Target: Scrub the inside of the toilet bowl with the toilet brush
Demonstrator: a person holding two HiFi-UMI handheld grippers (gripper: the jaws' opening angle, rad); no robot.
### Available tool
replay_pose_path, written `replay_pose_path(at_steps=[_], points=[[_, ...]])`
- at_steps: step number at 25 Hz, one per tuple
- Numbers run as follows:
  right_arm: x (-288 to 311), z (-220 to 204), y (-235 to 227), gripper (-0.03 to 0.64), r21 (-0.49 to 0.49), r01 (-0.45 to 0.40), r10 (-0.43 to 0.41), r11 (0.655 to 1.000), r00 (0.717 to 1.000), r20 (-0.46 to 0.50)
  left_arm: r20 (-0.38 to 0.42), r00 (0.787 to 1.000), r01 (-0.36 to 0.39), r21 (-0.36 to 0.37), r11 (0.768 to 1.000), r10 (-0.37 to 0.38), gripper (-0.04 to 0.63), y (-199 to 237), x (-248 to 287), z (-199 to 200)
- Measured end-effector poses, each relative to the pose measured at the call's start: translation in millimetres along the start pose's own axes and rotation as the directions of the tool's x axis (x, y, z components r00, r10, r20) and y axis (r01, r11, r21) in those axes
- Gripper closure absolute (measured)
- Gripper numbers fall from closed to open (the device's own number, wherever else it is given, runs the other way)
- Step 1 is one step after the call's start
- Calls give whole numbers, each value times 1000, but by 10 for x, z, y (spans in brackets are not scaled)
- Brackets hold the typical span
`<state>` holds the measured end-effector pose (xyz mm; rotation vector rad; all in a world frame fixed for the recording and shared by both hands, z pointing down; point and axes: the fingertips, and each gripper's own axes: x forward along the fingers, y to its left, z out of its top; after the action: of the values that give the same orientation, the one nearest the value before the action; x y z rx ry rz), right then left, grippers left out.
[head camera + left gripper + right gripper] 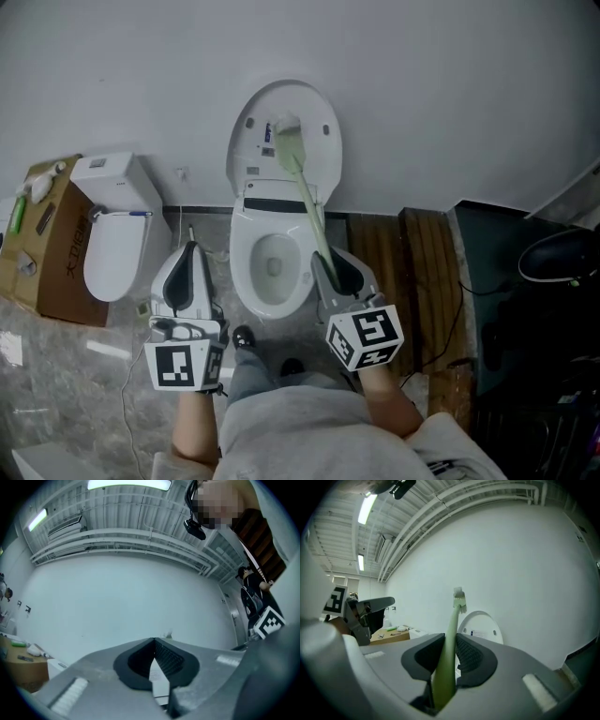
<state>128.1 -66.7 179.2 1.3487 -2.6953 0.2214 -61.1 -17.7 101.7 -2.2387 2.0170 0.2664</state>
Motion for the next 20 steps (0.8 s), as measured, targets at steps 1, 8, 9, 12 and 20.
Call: replay_pose_path(at_steps=[1,8,9,12,20], points=[[56,-40,-4,537,6,6,-6,1000,1000,-13,-3,1000,4,-6,1000,-4,591,41,44,-28],[435,-390,-17,537,57,58,-51,997,992,-114,-21,999,46,-56,997,-48,592,344,366,-220],[484,-451,-16,537,64,67,-59,996,990,-131,-22,998,51,-67,996,-52,592,389,417,-244],[619,-640,-20,537,88,97,-80,991,980,-180,-51,997,58,-69,996,-61,592,534,559,-388],[913,-1154,-60,539,157,184,-133,970,947,-292,-88,979,179,-70,981,-185,592,635,941,-821]])
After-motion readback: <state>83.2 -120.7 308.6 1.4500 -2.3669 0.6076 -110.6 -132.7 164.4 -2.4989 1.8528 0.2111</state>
